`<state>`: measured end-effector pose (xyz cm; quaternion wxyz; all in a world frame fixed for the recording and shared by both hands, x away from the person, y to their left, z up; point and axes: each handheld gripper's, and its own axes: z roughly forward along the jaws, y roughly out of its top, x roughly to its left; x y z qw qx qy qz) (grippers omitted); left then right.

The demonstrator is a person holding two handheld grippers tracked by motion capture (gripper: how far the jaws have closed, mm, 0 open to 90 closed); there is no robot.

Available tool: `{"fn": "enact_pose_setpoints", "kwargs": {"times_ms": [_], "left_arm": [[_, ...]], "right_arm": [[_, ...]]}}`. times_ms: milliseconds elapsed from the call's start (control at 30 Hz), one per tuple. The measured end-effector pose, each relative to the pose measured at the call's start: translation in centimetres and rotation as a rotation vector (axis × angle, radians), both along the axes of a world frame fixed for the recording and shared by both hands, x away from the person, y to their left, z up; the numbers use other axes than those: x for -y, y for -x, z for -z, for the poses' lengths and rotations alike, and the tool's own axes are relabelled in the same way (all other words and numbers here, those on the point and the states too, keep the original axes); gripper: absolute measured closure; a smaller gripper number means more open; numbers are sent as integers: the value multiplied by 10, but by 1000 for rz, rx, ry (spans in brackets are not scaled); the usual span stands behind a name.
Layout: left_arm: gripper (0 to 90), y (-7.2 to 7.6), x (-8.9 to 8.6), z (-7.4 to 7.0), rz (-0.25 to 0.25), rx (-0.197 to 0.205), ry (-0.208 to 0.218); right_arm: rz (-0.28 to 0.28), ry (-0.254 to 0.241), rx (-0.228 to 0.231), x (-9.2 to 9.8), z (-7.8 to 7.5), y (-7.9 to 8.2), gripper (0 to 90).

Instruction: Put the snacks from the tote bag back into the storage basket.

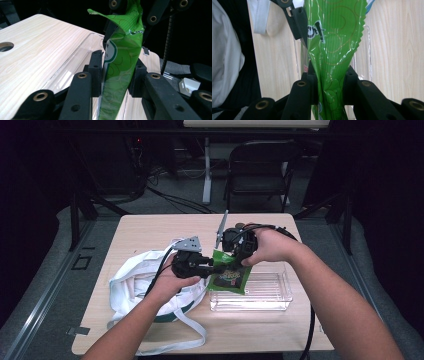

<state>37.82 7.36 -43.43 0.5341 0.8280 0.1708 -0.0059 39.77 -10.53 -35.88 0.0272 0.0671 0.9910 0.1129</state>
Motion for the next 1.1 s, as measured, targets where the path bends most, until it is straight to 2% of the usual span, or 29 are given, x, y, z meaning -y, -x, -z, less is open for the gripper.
{"fn": "enact_pose_setpoints", "kwargs": {"times_ms": [267,633,833,1100], "left_arm": [[675,-1,0,1,-7,-19,0],[623,-2,0,1,-44,-56,-39],[602,-2,-1,1,-64,-55,-57],[578,-2,-6,0,-80,-59,-64]], "right_arm": [[-8,15,8,0,0,-1,748],[-6,29,15,-1,2,-1,750],[0,19,22,1,2,-2,750],[2,30,35,2,2,-3,750]]}}
